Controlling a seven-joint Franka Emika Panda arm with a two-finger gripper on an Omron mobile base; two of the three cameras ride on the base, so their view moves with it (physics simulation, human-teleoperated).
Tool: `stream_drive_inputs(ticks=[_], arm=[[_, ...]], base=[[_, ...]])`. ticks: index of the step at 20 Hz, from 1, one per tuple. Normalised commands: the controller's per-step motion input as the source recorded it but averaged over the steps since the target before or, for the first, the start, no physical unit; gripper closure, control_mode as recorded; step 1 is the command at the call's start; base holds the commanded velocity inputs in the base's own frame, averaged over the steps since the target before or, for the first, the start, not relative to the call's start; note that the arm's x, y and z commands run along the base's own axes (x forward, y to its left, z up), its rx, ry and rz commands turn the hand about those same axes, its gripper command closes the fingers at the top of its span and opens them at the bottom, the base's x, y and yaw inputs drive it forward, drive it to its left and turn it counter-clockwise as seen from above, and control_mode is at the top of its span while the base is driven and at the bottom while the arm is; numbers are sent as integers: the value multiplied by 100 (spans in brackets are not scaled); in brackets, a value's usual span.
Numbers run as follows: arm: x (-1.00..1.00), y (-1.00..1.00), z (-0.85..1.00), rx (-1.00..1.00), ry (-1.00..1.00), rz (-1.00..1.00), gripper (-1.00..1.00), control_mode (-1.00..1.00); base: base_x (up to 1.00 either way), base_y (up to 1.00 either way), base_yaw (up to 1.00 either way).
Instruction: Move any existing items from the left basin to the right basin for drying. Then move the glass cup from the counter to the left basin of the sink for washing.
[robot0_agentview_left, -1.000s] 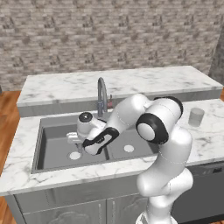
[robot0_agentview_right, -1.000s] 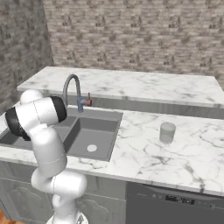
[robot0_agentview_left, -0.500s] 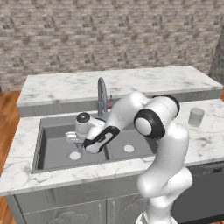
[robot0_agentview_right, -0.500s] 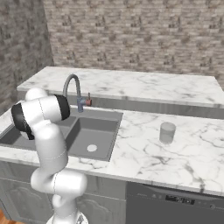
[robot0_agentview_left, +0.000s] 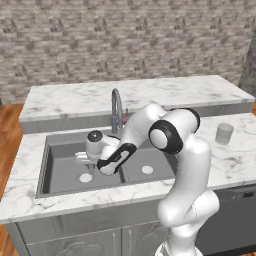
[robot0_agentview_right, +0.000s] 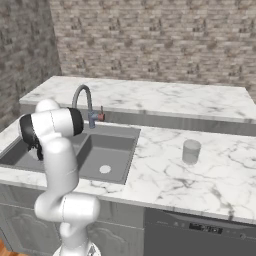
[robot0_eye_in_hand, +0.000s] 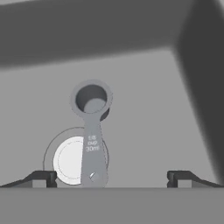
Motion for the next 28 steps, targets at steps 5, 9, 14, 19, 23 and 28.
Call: stream_drive_inputs(ticks=[5, 9, 14, 19, 23, 28], arm=[[18, 2, -13, 0, 0, 2, -100, -100], [16, 13, -12, 0, 0, 1, -100, -100], [9, 17, -9, 0, 0, 0, -100, -100], [2, 9, -15, 0, 0, 0, -100, -100], [0, 0, -22, 0, 0, 0, -100, -100], [0, 0, -20, 0, 0, 0, -100, -100]], base=[[0, 0, 0], [0, 0, 0], [0, 0, 0], [0, 0, 0], [0, 0, 0], [0, 0, 0]])
